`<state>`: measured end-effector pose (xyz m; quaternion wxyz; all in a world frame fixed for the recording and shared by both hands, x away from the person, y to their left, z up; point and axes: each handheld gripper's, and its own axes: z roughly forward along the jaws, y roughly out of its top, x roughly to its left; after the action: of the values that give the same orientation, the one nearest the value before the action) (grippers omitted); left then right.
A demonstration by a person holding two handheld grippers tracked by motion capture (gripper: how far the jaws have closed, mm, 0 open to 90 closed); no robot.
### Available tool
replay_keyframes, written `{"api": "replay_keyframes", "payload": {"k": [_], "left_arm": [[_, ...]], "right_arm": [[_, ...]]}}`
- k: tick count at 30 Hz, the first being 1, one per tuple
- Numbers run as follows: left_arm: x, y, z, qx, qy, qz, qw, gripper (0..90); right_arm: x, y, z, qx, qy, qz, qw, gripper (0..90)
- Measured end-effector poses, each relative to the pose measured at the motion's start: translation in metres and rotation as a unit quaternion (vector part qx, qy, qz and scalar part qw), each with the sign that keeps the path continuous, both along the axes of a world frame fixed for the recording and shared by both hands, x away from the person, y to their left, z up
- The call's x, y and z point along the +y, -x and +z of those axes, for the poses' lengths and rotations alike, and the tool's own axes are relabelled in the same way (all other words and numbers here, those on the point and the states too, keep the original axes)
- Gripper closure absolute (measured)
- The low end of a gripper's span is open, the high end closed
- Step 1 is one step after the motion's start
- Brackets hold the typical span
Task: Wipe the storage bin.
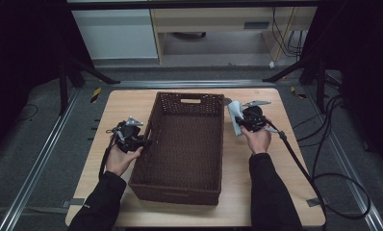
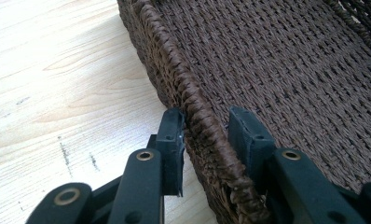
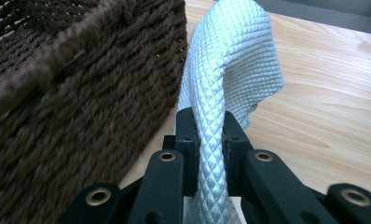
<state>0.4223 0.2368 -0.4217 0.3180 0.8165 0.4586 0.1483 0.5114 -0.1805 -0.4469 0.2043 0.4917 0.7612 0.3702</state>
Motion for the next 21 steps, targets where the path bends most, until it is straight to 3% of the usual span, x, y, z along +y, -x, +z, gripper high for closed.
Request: {"api": "replay_keyframes", "payload": {"k": [1,4,10,12,15,16,19,21], "left_arm": [[0.000,0.000,0.000,-0.001,0.000,0.000,1.0000,65.8],[0.000,0.000,0.000,-0.001,-0.001,0.000,1.0000,65.8],[0.000,0.000,0.000,0.000,0.000,0.000,1.0000,65.8],[0.000,0.000,0.000,-0.001,-0.004,-0.001,1.0000,65.8],[0.000,0.000,0.000,-0.001,-0.004,0.000,1.0000,65.8],[0.000,0.000,0.000,-0.001,-0.004,0.000,1.0000,65.8],[0.000,0.000,0.000,0.000,-0.002,0.000,1.0000,65.8],[0.000,0.000,0.000,-0.001,-0.004,0.000,1.0000,65.8]], "right_arm": [[0.002,-0.003,-0.002,0.004,-0.007,0.003,1.0000,81.7],[0.008,-0.010,-0.011,0.012,0.016,0.004,0.9998,81.7],[0.017,-0.016,-0.036,0.035,0.031,0.018,0.9987,82.1],[0.018,-0.017,-0.038,0.035,0.027,0.022,0.9988,82.2],[0.018,-0.018,-0.032,0.026,0.017,0.029,0.9991,82.3],[0.018,-0.017,-0.025,0.013,0.014,0.033,0.9993,82.3],[0.010,-0.016,-0.008,-0.007,-0.024,0.026,0.9994,82.4],[0.007,-0.016,0.003,-0.015,-0.021,0.025,0.9993,82.4]]}}
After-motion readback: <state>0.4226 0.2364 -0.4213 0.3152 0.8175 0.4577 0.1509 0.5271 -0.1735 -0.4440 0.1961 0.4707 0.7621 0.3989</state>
